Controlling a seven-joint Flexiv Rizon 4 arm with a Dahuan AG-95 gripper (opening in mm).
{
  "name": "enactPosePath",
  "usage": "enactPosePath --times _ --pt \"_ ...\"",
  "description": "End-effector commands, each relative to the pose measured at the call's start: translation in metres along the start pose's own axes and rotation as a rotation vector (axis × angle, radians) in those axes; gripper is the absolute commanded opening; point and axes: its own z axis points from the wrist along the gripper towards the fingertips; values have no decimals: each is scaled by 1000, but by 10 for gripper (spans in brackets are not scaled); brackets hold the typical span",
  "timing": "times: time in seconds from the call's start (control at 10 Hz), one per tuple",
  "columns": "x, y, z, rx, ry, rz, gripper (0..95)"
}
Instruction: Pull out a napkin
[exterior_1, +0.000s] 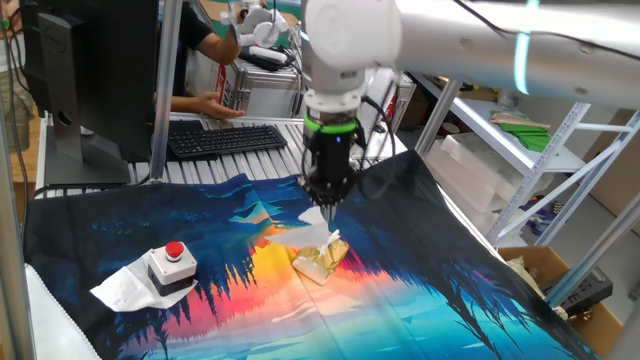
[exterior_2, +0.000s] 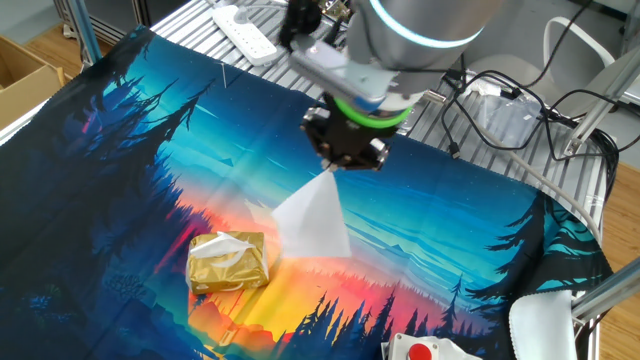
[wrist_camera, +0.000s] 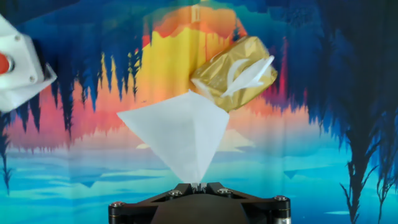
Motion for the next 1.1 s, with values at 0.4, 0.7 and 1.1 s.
enactPosePath --times 0.4,0.7,1.1 --pt "16 5 3 -81 6 -42 0" --pt "37 10 11 -138 -6 -50 0" --pt "56 12 20 -139 -9 -18 0"
